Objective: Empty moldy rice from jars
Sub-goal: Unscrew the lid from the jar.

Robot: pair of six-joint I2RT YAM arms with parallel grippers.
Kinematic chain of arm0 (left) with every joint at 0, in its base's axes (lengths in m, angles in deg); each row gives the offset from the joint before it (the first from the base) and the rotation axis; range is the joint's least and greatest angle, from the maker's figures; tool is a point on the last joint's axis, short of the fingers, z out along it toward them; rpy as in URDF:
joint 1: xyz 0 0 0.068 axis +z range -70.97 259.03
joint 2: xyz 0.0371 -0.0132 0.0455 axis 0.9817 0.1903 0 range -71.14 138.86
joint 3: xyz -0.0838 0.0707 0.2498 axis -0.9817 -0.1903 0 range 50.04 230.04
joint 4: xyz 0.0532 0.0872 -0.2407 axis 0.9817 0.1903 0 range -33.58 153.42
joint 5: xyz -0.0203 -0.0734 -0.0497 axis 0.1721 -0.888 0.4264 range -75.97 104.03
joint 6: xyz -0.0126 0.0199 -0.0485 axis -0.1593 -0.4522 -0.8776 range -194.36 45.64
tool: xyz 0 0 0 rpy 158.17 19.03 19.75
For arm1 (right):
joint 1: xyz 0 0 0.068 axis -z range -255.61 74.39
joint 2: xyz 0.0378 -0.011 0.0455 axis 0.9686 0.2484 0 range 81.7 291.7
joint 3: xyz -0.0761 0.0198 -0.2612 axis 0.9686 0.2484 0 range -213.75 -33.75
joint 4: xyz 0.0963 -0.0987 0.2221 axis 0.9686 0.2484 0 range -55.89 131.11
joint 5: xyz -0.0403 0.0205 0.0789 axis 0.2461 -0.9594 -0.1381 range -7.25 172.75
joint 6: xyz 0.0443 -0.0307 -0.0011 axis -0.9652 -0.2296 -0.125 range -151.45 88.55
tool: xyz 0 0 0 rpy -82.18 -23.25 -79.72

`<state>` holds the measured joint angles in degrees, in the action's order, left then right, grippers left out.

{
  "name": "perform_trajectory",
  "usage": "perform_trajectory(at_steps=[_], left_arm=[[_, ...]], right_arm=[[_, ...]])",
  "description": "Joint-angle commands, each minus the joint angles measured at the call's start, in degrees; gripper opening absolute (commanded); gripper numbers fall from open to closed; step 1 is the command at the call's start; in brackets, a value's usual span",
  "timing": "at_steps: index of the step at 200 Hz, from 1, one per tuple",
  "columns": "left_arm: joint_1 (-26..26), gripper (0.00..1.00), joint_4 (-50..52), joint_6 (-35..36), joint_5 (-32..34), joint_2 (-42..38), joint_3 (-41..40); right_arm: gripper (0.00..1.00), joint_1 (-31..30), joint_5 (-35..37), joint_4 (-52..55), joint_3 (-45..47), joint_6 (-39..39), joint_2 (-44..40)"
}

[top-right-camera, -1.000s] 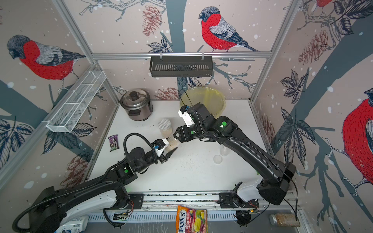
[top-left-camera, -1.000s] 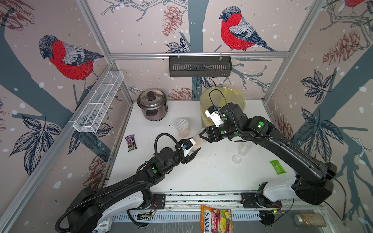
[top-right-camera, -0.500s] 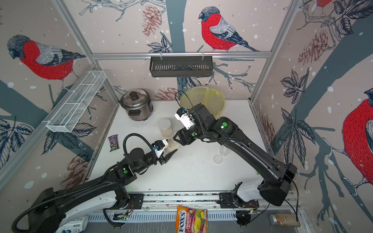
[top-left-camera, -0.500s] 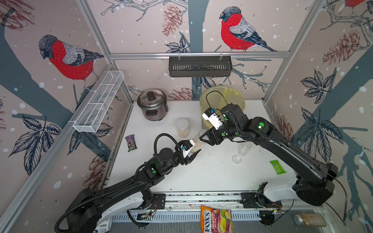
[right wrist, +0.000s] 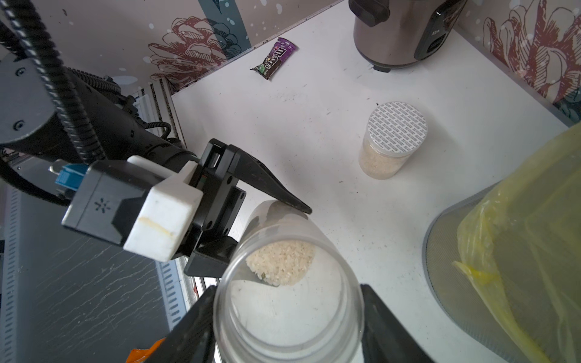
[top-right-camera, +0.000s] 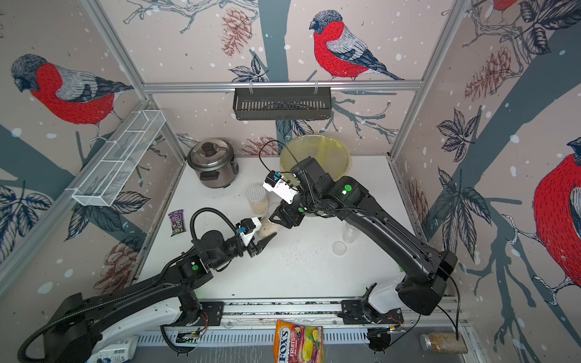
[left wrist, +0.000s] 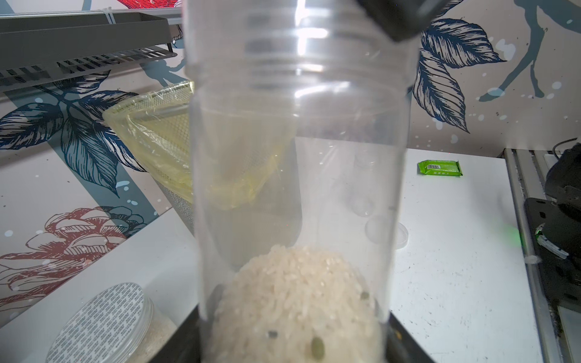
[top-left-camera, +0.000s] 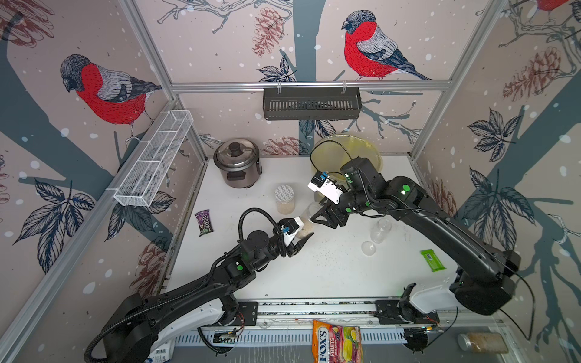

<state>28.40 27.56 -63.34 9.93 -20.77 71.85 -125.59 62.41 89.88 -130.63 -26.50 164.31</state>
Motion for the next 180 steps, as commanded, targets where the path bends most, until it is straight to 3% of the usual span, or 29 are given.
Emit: perform_trajectory(at_steps=[1, 88, 180], left_arm=[[0.11, 0.0, -2.51, 0.66, -2.18, -0.34, -0.01], [0.17, 0.0, -1.5, 1.37, -3.02, -0.51, 0.17], [0.11, 0.0, -1.83, 1.63, -3.28, -1.41, 0.3]], right_arm=[[0.2, 0.06, -4.0, 1.62, -0.35, 5.44, 0.66], [0.28, 1.29, -4.53, 1.49, 1.16, 13.57, 0.39], [0.37, 1.2, -7.2, -0.95, 3.45, 14.5, 0.32]])
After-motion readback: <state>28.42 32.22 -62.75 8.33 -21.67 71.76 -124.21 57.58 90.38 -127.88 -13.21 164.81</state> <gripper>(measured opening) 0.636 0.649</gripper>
